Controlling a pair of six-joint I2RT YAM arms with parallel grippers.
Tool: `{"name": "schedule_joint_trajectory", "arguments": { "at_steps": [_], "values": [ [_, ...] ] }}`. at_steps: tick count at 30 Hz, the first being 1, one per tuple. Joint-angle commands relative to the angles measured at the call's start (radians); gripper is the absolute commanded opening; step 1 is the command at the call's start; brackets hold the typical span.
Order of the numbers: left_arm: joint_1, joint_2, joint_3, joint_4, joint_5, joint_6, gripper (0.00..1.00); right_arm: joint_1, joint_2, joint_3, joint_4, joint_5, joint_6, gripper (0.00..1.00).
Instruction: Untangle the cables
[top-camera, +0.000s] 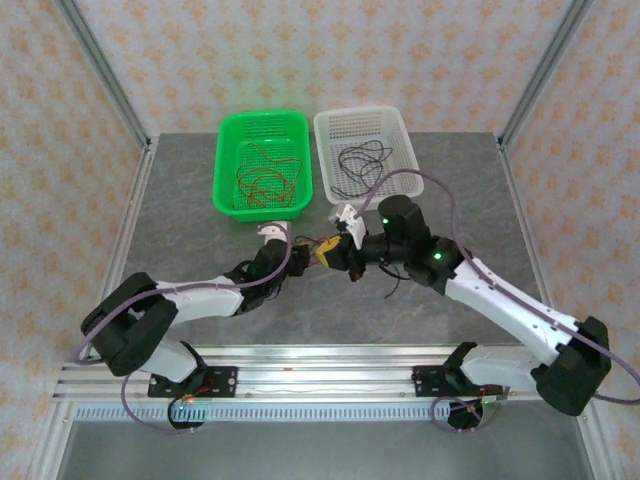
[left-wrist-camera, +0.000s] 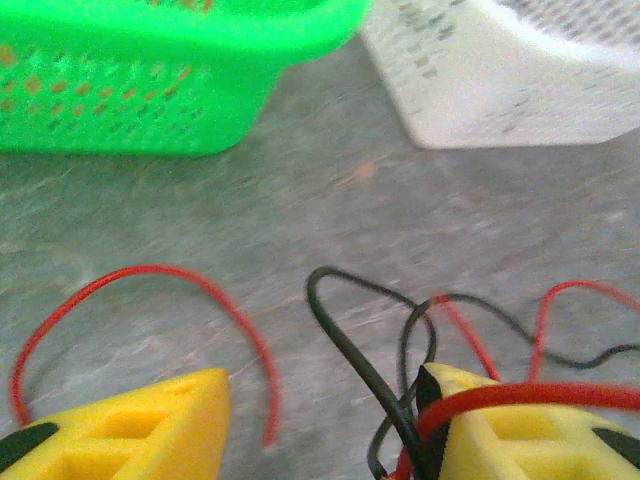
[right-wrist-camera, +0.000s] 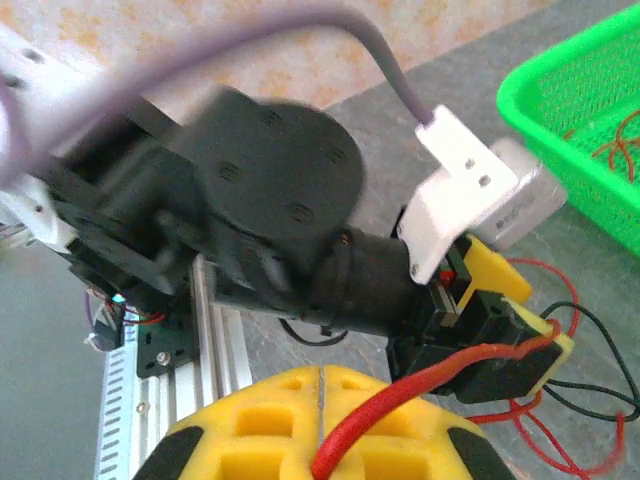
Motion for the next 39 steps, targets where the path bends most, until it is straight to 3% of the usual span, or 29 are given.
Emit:
{"name": "schedule_joint_trajectory", "arguments": {
  "at_steps": [1, 7, 15, 19, 27, 31, 39],
  "values": [
    [0.04, 0.057, -0.073, -0.003, -0.041, -0.045, 0.53, 0.008, -0.091, 0.092, 0.039, -0.01, 0.021, 0.0],
    [0.054, 0.12, -0.098, 0.037, -0.027, -0.054, 0.52, 0.008, -0.147, 0.123, 0.035, 0.062, 0.056, 0.0],
    [0.056, 0.117, -0.091, 0.039, 0.01, -0.054, 0.51, 0.007, -0.182, 0.163, 0.063, 0.266, 0.122, 0.0],
    [0.05, 0.003, -0.072, -0.017, 0.031, -0.021, 0.56, 0.008, -0.169, 0.182, 0.09, 0.403, 0.152, 0.0],
    [0.034, -0.28, 0.028, -0.25, -0.036, 0.073, 0.74, 0.008, -0.065, 0.269, 0.152, 0.631, 0.197, 0.0],
    [0.034, -0.381, 0.059, -0.351, -0.093, 0.089, 0.75, 0.006, 0.006, 0.323, 0.2, 0.758, 0.235, 0.0],
    [0.035, -0.583, 0.074, -0.497, -0.166, 0.059, 0.76, 0.004, 0.254, 0.493, 0.239, 0.645, 0.273, 0.0]
  ]
}}
